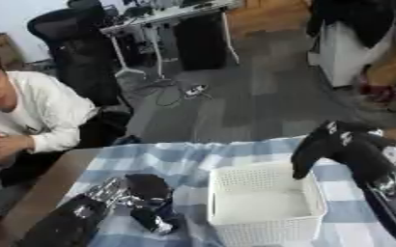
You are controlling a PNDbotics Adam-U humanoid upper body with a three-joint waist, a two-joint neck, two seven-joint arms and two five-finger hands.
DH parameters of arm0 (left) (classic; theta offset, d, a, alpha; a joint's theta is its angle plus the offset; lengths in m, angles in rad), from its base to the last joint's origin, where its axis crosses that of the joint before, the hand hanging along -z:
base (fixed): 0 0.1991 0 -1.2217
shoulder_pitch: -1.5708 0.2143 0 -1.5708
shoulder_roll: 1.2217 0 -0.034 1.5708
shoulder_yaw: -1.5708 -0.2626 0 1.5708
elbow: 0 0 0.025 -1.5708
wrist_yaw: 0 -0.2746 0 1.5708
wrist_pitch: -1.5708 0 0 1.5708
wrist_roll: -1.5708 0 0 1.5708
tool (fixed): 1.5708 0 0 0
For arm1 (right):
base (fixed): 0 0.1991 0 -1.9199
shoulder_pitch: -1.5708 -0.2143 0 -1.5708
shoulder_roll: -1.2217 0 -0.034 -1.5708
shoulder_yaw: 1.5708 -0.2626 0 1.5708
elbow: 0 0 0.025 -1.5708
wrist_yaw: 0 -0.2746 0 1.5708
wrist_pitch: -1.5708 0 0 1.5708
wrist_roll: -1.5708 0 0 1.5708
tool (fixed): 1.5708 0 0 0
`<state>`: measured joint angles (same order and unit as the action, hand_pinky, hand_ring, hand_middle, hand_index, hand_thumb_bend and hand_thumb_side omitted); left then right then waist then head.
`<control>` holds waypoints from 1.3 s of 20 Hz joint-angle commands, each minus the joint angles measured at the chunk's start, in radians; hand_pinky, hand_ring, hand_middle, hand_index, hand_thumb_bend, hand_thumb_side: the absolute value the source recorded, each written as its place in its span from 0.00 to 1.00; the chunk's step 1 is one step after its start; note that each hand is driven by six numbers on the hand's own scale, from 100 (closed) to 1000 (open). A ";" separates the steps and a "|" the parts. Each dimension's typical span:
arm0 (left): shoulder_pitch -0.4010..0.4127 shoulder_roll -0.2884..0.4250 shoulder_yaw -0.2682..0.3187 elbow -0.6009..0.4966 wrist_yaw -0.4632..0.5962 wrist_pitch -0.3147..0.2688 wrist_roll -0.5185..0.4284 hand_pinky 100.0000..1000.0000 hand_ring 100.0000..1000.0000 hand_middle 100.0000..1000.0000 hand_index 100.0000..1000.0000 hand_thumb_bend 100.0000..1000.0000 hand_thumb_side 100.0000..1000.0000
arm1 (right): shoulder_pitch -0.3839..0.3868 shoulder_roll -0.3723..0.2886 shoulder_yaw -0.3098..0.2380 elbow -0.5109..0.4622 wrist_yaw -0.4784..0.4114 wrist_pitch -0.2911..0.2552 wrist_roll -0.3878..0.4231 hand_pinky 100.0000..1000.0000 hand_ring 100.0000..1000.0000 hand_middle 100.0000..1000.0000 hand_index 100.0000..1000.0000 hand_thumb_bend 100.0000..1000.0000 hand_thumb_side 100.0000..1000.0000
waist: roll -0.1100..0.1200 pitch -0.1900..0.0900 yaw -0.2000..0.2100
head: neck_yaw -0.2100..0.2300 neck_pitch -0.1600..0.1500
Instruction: Pick up objects on the table and place them in the box.
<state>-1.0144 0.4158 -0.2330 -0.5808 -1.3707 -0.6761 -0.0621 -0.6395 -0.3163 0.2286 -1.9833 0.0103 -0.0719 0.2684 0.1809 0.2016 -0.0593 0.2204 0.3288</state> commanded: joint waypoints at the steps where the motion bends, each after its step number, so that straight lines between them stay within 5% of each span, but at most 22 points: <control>1: -0.025 0.065 0.005 -0.052 0.037 0.007 0.037 0.00 0.00 0.00 0.12 0.01 0.97 | -0.013 -0.005 -0.003 -0.017 -0.003 -0.002 -0.003 0.50 0.43 0.49 0.56 0.07 0.98 | -0.006 -0.015 0.006 | 0.010 -0.003; 21: -0.056 0.152 -0.014 -0.173 0.185 0.094 -0.054 0.00 0.00 0.00 0.13 0.00 0.97 | -0.002 -0.017 -0.003 -0.017 0.003 -0.002 0.000 0.50 0.43 0.49 0.56 0.07 0.98 | -0.003 -0.022 0.022 | 0.024 -0.033; 22: -0.054 0.151 -0.010 -0.161 0.196 0.115 -0.069 0.00 0.00 0.18 0.33 0.12 1.00 | -0.001 -0.017 -0.003 -0.017 0.004 -0.001 0.000 0.50 0.43 0.49 0.56 0.07 0.98 | -0.003 -0.022 0.022 | 0.024 -0.036; 23: -0.054 0.149 -0.011 -0.150 0.204 0.136 -0.093 0.00 0.00 0.18 0.33 0.12 1.00 | -0.001 -0.017 -0.003 -0.017 0.004 -0.001 0.000 0.50 0.43 0.49 0.56 0.07 0.98 | -0.003 -0.022 0.022 | 0.025 -0.038; 24: -0.054 0.146 -0.023 -0.140 0.199 0.146 -0.136 0.97 0.67 0.58 0.62 1.00 1.00 | -0.001 -0.017 -0.003 -0.017 0.004 -0.001 0.001 0.50 0.43 0.49 0.56 0.07 0.98 | -0.003 -0.022 0.022 | 0.026 -0.038; 26: -0.055 0.138 -0.036 -0.132 0.191 0.152 -0.242 1.00 0.99 0.92 0.86 1.00 1.00 | -0.001 -0.017 -0.003 -0.017 0.005 -0.001 0.001 0.50 0.43 0.49 0.56 0.07 0.98 | -0.003 -0.022 0.021 | 0.027 -0.038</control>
<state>-1.0414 0.5232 -0.2649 -0.7106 -1.1821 -0.5312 -0.2567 -0.6309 -0.3257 0.2285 -1.9833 0.0122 -0.0732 0.2674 0.1829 0.2006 -0.0412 0.2373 0.3023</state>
